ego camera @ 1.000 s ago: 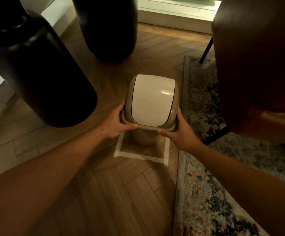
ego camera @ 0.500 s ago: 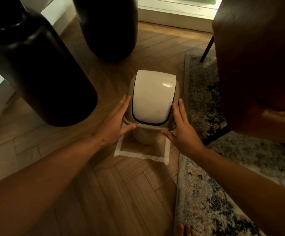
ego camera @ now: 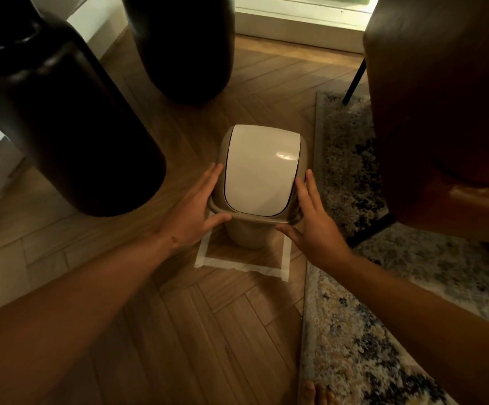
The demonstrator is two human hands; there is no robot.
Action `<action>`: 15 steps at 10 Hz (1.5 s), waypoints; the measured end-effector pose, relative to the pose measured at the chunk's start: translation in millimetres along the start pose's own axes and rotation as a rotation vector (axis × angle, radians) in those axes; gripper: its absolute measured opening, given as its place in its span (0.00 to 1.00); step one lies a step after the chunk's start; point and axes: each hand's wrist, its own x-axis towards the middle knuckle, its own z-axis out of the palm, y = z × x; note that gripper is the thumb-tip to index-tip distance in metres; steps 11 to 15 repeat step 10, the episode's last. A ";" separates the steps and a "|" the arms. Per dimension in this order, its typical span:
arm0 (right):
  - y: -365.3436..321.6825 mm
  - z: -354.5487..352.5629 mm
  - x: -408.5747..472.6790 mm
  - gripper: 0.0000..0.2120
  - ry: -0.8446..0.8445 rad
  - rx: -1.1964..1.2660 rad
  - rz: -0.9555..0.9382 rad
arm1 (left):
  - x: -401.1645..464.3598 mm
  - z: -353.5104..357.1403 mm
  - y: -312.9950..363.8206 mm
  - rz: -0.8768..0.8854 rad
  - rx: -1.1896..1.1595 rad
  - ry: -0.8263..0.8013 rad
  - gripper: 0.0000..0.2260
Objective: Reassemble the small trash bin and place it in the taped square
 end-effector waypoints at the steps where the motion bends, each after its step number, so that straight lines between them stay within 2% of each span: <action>1: 0.3 -1.3 -0.6 0.55 -0.003 0.011 0.002 | -0.4 -0.2 -0.2 0.005 0.006 0.001 0.49; 15: -7.5 -9.8 10.0 0.55 0.034 0.036 0.013 | -0.9 -7.0 10.8 -0.012 0.012 0.013 0.48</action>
